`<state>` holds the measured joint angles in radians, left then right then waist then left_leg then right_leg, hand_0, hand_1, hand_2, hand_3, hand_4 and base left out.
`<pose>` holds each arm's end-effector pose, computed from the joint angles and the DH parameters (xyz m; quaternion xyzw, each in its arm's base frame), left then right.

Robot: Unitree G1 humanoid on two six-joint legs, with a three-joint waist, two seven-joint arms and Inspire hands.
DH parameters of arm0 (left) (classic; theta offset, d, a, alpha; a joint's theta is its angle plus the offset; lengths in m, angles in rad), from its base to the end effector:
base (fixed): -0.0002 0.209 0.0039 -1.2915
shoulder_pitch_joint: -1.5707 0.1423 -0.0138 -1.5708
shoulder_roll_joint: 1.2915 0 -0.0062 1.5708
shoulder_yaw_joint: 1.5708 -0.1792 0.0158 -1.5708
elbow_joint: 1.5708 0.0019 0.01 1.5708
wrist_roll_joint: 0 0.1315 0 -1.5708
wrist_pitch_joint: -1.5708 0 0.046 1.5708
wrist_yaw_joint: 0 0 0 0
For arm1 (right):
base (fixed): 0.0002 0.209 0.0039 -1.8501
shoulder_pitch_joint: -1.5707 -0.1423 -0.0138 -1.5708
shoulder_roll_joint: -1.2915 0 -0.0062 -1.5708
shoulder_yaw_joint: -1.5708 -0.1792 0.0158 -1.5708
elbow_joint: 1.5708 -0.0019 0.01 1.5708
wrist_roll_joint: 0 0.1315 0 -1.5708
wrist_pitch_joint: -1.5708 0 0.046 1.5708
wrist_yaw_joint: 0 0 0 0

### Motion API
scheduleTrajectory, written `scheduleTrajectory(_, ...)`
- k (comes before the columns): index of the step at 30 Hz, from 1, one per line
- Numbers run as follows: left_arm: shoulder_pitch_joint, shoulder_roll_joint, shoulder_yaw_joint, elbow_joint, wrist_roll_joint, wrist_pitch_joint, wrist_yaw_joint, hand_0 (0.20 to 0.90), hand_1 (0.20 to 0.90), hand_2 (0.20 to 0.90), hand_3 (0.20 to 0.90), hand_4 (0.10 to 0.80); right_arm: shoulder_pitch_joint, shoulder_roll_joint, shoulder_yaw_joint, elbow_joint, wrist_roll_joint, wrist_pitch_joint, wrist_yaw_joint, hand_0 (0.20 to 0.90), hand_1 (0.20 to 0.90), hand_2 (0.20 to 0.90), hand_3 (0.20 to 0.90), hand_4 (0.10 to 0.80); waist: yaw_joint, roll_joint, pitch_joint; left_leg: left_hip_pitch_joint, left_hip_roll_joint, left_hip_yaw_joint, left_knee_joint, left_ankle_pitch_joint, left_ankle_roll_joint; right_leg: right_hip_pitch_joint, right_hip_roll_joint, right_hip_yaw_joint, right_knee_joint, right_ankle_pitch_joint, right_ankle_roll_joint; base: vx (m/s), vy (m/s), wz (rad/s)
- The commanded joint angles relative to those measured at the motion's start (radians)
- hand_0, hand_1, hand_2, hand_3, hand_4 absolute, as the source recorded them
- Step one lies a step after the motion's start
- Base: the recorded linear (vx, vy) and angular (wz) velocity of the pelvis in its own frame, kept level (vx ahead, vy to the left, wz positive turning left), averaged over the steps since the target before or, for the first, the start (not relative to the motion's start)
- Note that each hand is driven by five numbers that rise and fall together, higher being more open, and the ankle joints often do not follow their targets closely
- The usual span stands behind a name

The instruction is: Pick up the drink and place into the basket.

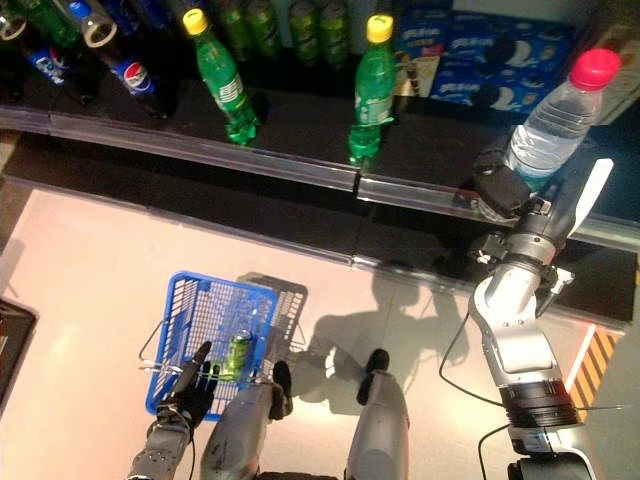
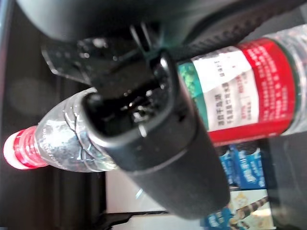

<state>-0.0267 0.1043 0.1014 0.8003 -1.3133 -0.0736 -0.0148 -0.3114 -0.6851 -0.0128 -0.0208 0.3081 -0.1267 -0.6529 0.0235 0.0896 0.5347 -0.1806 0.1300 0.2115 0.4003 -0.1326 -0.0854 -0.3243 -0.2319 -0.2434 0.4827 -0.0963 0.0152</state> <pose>0.1441 0.1968 -0.0701 -0.5327 0.2257 0.2931 0.7612 0.2410 -0.2454 0.1683 -0.1007 -0.2742 -0.2828 0.9136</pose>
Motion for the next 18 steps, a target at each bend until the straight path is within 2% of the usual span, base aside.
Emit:
scheduleTrajectory(1,0.115,0.09,0.015,-0.115,0.025,-0.103,-0.071,0.3,0.3,0.3,0.2,0.1,-0.081,-0.022,-0.107,-0.213,-0.04,-0.214,0.071,0.3,0.3,0.3,0.2,0.1,-0.003,-0.042,-0.123,-0.035,0.007,-0.007,0.069,0.114,0.003,0.15,0.027,-0.038,-0.032,-0.074,-0.012,0.053,-0.02,-0.1)
scheduleTrajectory(7,0.144,0.081,0.019,-0.149,0.033,-0.121,-0.075,0.3,0.3,0.3,0.2,0.1,0.045,0.066,-0.06,-0.354,0.092,-0.249,0.293,0.3,0.3,0.3,0.2,0.1,-0.016,-0.067,-0.173,0.017,0.025,0.008,0.054,0.115,0.0,0.222,0.044,-0.026,-0.078,-0.069,-0.006,0.078,0.002,-0.05)
scheduleTrajectory(8,0.154,0.078,0.016,-0.159,0.036,-0.126,-0.084,0.3,0.3,0.3,0.2,0.1,0.066,0.078,-0.039,-0.378,0.135,-0.252,0.374,0.3,0.3,0.3,0.2,0.1,-0.016,-0.068,-0.186,0.034,0.026,0.01,0.042,0.119,-0.002,0.241,0.047,-0.024,-0.096,-0.066,-0.003,0.092,0.037,0.02)
scheduleTrajectory(13,0.17,0.082,-0.016,-0.203,0.04,-0.153,-0.105,0.3,0.3,0.3,0.2,0.1,0.068,0.094,0.053,-0.436,0.264,-0.197,0.543,0.3,0.3,0.3,0.2,0.1,-0.004,-0.07,-0.222,0.075,0.027,0.016,0.005,0.134,-0.006,0.299,0.056,-0.024,-0.154,-0.056,0.005,0.066,0.04,0.01)
scheduleTrajectory(18,0.182,0.094,-0.062,-0.293,0.025,-0.178,-0.124,0.3,0.3,0.3,0.2,0.1,0.038,0.108,0.163,-0.48,0.362,-0.115,0.618,0.3,0.3,0.3,0.2,0.1,0.023,-0.069,-0.246,0.087,0.021,0.008,-0.018,0.152,-0.007,0.328,0.058,-0.031,-0.189,-0.043,0.007,0.052,0.056,0.03)
